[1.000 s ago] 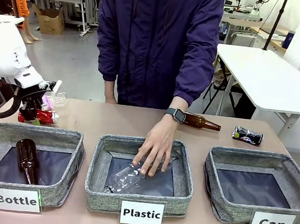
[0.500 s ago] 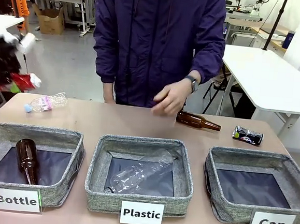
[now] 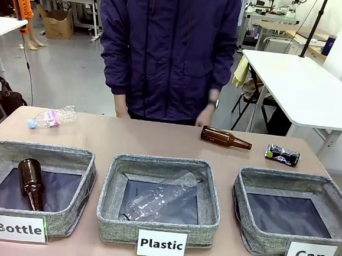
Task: Sort the can waste into the basket.
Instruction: Pick up the can waste from the table and place it in the right Fabric basket.
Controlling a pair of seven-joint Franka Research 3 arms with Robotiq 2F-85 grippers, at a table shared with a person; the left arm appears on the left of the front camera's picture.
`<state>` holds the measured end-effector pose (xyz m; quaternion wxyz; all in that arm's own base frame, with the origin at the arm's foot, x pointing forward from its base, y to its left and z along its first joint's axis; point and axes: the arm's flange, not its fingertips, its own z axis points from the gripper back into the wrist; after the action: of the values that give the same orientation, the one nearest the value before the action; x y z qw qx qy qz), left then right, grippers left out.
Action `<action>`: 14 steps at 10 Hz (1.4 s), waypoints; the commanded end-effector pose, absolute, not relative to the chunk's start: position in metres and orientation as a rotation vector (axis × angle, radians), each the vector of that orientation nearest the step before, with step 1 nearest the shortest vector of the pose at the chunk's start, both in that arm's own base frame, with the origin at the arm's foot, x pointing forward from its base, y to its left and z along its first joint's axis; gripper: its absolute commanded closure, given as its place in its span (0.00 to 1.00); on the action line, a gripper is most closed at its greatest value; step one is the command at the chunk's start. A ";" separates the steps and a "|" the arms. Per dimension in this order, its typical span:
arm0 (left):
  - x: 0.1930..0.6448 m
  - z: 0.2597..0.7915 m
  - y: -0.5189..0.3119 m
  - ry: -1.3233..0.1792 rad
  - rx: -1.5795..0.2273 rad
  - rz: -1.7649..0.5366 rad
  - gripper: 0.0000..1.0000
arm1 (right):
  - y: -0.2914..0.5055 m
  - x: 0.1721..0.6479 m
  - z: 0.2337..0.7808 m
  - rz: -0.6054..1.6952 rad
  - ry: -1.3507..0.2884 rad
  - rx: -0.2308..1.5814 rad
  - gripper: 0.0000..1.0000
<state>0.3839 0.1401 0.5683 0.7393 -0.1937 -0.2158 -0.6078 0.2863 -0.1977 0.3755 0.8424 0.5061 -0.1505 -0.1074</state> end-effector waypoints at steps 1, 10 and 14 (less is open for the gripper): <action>0.365 0.554 0.096 -0.611 -0.488 -1.098 0.61 | -0.199 0.286 0.377 -0.218 -0.334 1.078 0.00; 0.341 0.539 -0.002 -0.578 -0.736 -1.103 0.61 | -0.199 0.286 0.377 -0.218 -0.334 1.078 0.00; 0.322 0.545 -0.048 -0.603 -0.700 -1.151 0.48 | -0.210 0.273 0.396 -0.178 -0.287 1.040 0.00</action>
<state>0.3381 -0.0143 0.5390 0.7433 -0.3316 -0.2631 -0.5179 0.2836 -0.2003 0.3788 0.8463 0.5022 -0.1459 -0.1013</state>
